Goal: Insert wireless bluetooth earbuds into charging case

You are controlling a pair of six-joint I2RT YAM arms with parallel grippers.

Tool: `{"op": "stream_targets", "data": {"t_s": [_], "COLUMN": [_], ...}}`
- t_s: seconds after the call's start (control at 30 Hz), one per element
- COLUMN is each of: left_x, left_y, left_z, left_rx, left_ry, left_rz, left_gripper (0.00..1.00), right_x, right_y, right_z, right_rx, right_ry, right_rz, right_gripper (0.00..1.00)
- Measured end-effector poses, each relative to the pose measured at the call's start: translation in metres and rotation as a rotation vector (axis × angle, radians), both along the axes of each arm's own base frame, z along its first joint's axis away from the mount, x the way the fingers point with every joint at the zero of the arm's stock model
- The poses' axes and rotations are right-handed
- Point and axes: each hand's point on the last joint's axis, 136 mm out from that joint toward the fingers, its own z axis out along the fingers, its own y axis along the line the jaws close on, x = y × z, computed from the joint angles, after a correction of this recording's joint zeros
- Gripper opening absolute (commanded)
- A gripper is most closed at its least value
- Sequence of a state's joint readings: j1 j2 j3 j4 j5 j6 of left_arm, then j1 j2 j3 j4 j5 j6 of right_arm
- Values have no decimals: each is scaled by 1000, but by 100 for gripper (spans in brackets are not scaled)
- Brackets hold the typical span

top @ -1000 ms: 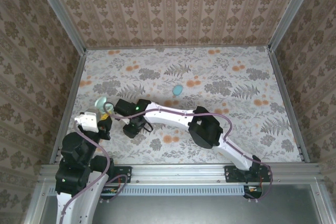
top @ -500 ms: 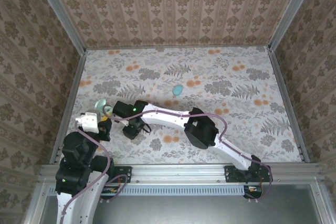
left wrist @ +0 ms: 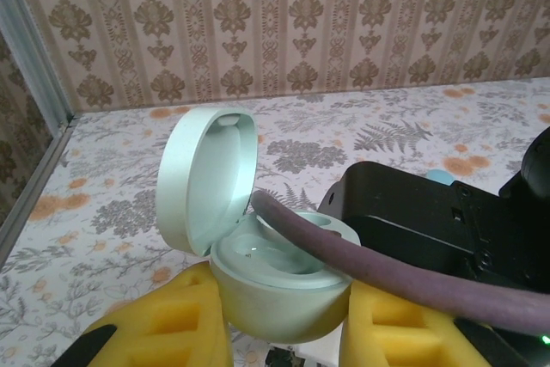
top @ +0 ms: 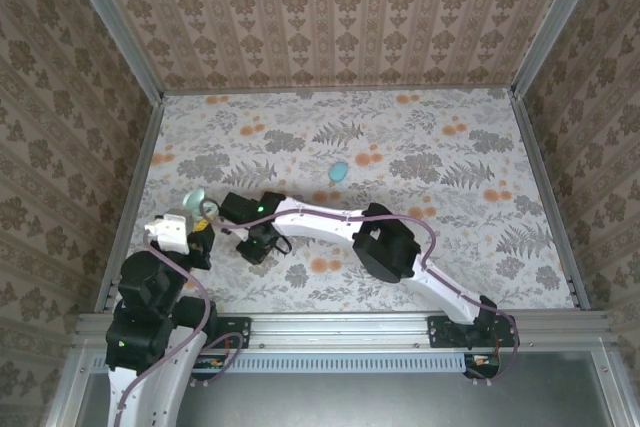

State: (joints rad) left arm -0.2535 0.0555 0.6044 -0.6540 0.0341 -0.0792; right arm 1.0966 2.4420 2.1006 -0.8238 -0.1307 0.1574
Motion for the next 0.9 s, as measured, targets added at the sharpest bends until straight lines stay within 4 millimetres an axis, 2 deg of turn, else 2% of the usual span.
{"op": "stream_targets", "data": {"t_s": [0.07,0.17,0.27,0.37,0.43,0.5,0.7,0.9], "left_x": [0,2,10,21,29,37,47,44], "left_y": [-5,-15,-29,-46,-58,-69,-105,-152], "left_z": [3,10,13,8,2,-2,-7,-2], "left_rx": [-12,-35,-65,-99,-127,-151,-174,-142], "left_ry": [-10,-24,-24,-1,20,40,33,-20], "left_rz": [-27,-81,-144,-216,-272,-321,-465,-632], "left_gripper": [0,0,0,0,0,0,0,0], "right_x": [3,15,37,59,72,77,62,46], "right_y": [-12,-40,-74,-106,-127,-143,-168,-187], "right_z": [1,5,21,55,84,114,193,246], "right_rx": [12,32,86,183,260,334,515,659], "right_ry": [24,56,66,50,24,-5,-89,-136], "right_rz": [-42,-140,-276,-408,-489,-542,-595,-638], "right_gripper": [19,19,19,19,19,19,19,18]}}
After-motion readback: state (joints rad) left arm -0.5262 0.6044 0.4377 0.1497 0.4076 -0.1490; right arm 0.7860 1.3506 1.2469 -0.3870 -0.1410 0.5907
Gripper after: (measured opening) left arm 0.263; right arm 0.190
